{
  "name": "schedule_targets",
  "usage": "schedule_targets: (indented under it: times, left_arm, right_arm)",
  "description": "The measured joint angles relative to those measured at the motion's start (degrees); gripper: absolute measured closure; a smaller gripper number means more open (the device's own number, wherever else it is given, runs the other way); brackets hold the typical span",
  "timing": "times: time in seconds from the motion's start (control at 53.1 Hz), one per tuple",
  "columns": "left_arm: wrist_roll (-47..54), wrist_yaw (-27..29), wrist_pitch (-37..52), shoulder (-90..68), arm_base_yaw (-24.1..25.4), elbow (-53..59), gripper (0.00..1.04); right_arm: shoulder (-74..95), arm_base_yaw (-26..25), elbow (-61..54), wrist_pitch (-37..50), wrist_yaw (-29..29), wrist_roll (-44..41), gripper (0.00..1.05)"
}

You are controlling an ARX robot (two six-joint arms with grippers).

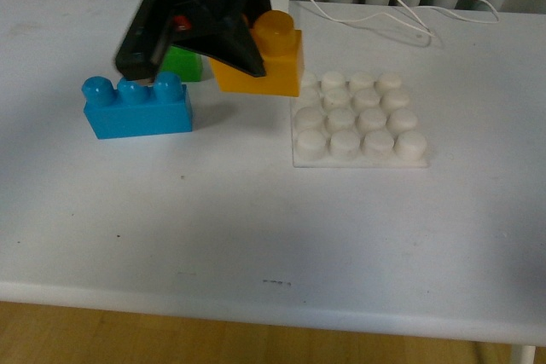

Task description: Insert yellow block into base center

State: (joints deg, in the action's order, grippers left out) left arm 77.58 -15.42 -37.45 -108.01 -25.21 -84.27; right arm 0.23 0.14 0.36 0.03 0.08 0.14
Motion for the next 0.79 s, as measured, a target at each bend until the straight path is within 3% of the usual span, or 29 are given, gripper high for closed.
schedule_targets:
  times: [0.245,0.792]
  left_arm:
    - [-3.56,0.96,-0.17,-10.56,-2.51,-11.76,0.73]
    - [-8.37,0.28,-1.95,-20.31,-4.90,-22.73,0.73]
  right_arm:
    - [0.00,0.00,0.00,0.00,0.00,0.00,0.09]
    - [0.00,0.00,0.00,0.00,0.00,0.00,0.09]
